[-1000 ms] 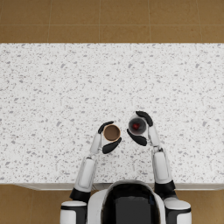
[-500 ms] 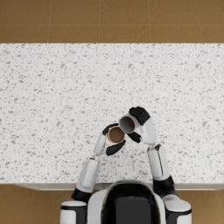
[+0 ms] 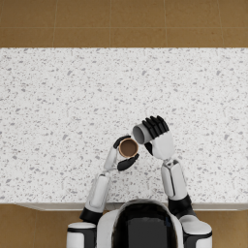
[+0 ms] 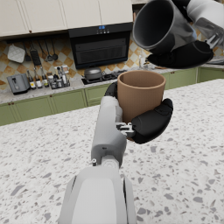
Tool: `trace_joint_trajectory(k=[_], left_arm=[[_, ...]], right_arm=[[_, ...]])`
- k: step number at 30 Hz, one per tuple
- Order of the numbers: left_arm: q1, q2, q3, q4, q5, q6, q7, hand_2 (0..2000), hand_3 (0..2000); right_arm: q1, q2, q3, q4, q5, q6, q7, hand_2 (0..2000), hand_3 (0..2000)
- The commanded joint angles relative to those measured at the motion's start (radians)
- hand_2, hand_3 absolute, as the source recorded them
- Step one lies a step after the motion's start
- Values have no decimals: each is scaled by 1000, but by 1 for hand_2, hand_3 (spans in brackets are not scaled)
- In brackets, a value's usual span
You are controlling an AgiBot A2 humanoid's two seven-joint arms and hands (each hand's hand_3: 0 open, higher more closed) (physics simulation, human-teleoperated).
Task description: Pick up two cups and pour the berry on the right into the cup on the left
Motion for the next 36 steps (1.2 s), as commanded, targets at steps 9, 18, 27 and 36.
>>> trace_joint_trajectory(k=[9, 18, 27, 36], left_arm=[[43, 27, -14, 42, 0, -3, 0, 2000, 1280], [59, 41, -2, 83, 0, -3, 0, 2000, 1280], [60, 45, -6, 78, 0, -3, 1, 2000, 1280], [37, 38, -9, 82, 0, -2, 0, 2000, 1280]], right_arm=[[0, -10, 35, 44, 289, 1, 1, 2000, 1280], [54, 94, 167, 79, 577, -11, 1, 2000, 1280], [52, 62, 152, 103, 770, -21, 2, 2000, 1280], [25, 71, 147, 97, 784, -22, 2, 2000, 1280]])
